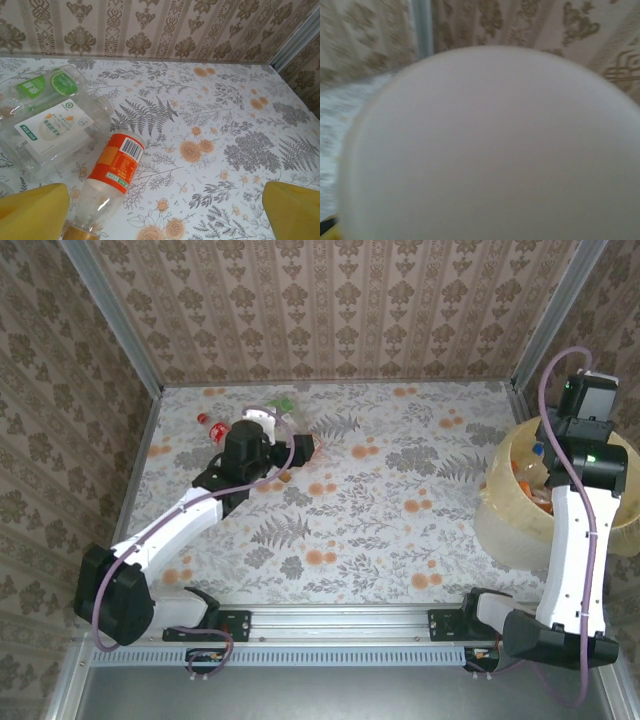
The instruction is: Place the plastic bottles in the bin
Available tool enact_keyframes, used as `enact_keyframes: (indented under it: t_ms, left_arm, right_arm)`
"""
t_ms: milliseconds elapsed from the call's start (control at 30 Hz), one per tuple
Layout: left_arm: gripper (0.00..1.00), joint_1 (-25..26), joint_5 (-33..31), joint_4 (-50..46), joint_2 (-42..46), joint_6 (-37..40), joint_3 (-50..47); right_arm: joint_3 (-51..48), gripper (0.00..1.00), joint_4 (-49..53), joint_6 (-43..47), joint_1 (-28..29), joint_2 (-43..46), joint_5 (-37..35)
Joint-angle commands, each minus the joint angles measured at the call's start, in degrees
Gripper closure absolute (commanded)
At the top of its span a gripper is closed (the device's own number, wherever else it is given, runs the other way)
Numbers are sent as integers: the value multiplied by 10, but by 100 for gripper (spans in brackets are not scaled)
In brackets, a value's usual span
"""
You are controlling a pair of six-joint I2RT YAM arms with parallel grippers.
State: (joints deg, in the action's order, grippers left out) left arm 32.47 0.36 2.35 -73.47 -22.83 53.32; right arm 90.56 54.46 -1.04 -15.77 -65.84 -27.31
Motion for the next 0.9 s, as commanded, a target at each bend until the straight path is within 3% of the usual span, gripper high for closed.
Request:
enact_keyframes:
  t_ms: [0, 400, 533, 600, 867]
  left_arm:
    - [0, -4, -2, 3, -5, -25, 23]
    - [0, -4, 4, -16, -16, -35, 39]
    - [0, -4, 2, -16, -18, -42, 39]
    - [0, -4, 4, -17, -21, -43, 40]
    - [0, -4, 2, -20, -27, -48, 41]
  right_arm:
    - [-32, 56, 8, 137, -3, -9, -147]
    - [-123, 43, -39, 262, -72, -24, -167]
    - [-122, 22, -6, 256, -72, -29, -157]
    - [-114, 17, 10, 252, -71, -35, -163]
    - [-97, 14, 17, 226, -60, -38, -145]
